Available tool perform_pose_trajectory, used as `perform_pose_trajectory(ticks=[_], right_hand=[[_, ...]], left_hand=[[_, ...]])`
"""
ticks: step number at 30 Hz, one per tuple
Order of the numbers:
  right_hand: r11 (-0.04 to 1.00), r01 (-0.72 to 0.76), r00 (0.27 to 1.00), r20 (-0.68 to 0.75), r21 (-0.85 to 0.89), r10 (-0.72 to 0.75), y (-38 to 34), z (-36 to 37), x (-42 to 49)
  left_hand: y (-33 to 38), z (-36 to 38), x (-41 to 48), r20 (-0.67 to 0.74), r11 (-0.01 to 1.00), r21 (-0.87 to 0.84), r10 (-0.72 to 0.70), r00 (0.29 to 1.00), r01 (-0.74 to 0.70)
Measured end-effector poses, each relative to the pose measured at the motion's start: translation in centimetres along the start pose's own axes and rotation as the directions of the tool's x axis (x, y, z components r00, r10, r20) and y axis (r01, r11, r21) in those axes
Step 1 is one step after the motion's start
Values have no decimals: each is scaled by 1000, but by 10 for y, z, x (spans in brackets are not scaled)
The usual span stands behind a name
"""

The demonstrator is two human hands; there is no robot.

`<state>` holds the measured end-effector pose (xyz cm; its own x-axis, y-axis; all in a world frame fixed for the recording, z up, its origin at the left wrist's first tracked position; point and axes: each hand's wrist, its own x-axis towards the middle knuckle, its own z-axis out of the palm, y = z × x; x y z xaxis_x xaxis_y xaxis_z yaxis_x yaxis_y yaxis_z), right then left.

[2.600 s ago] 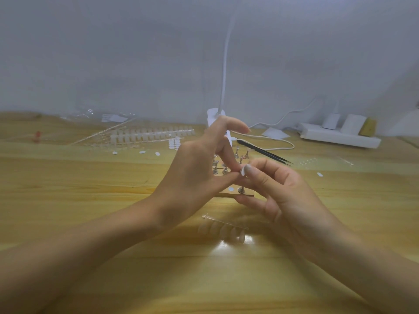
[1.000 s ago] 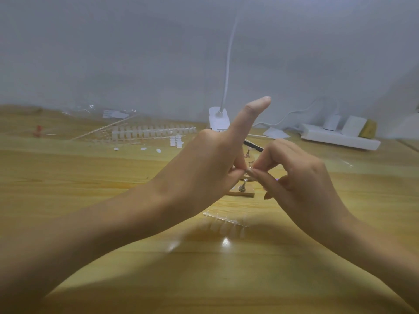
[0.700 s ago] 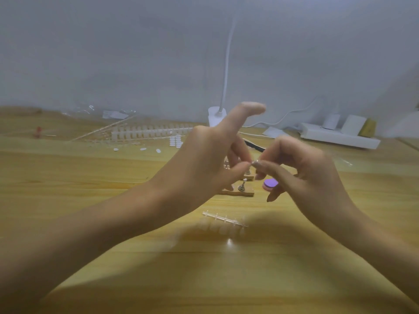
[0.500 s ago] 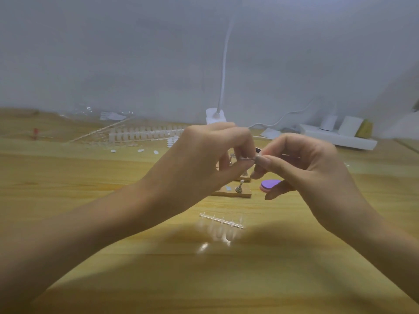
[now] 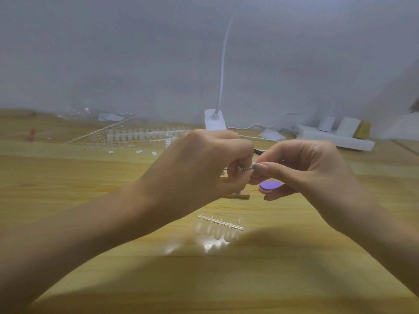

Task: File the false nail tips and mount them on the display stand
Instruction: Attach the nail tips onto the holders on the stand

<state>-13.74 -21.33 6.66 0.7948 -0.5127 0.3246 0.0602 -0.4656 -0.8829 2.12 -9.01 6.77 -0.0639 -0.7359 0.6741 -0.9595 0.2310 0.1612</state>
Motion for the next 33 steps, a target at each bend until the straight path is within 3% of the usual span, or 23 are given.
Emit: perform_pose_trajectory(ticks=[13, 33], right_hand=[[996, -49, 998, 28, -72, 51, 1, 0, -1], [993, -116, 992, 40, -34, 118, 3, -3, 2]], left_hand=[[-4, 4, -2, 14, 999, 37, 12, 1000, -13], [-7, 6, -3, 13, 999, 12, -51, 999, 50]])
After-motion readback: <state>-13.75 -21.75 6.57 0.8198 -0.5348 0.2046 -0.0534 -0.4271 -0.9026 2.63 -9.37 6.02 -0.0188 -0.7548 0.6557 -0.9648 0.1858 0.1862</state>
